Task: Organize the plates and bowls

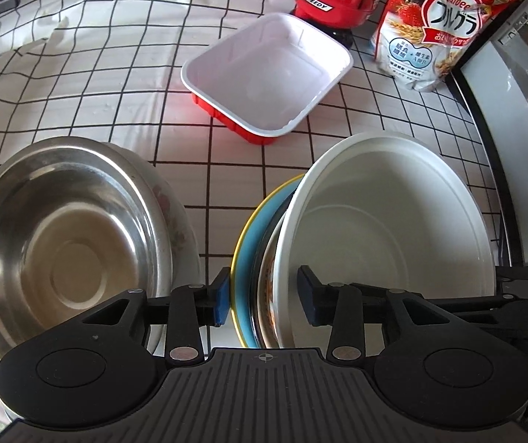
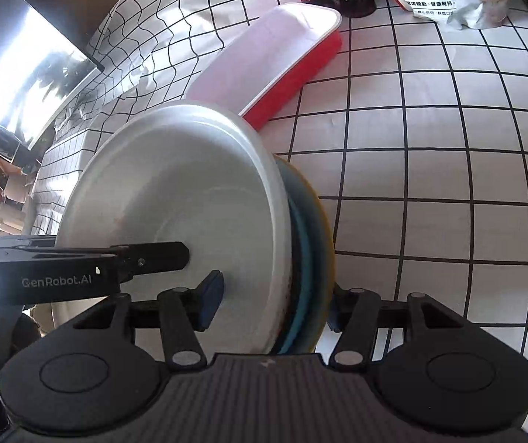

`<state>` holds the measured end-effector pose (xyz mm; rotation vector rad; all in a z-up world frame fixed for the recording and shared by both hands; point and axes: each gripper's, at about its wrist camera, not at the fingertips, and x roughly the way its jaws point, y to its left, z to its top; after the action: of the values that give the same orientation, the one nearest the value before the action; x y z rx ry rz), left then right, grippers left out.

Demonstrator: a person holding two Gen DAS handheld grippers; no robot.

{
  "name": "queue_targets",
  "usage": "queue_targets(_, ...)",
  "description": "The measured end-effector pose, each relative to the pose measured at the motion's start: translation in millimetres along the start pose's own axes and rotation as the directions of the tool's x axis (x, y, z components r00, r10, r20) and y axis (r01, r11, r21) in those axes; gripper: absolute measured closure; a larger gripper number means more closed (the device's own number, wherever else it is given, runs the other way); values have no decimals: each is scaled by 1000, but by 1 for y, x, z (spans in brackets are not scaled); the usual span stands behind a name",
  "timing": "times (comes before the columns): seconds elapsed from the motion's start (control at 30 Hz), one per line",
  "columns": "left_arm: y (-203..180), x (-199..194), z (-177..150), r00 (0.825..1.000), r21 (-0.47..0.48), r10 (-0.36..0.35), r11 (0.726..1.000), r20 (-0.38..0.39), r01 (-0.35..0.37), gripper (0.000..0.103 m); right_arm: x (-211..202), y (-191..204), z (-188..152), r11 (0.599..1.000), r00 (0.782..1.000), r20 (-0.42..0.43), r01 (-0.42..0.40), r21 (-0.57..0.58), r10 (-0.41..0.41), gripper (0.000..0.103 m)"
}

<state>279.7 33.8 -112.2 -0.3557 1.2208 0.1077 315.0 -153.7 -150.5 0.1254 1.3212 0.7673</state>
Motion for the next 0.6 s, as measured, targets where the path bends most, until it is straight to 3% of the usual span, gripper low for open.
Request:
queue_targets(0.2, 3, -5, -6, 999, 10, 44, 999, -6, -44, 60, 5, 5, -2, 999, 999, -27, -44, 2, 44, 47)
queue_targets(0.4, 7, -7, -10, 1000, -3, 30, 1000, 1, -30, 61, 6, 0, 0, 998, 997, -44, -59, 34, 61, 55)
queue_targets(0.6, 7, -6, -10, 1000, 5, 31, 1000, 7, -31, 60, 10, -3, 4, 996, 996, -63, -67, 52, 70, 55)
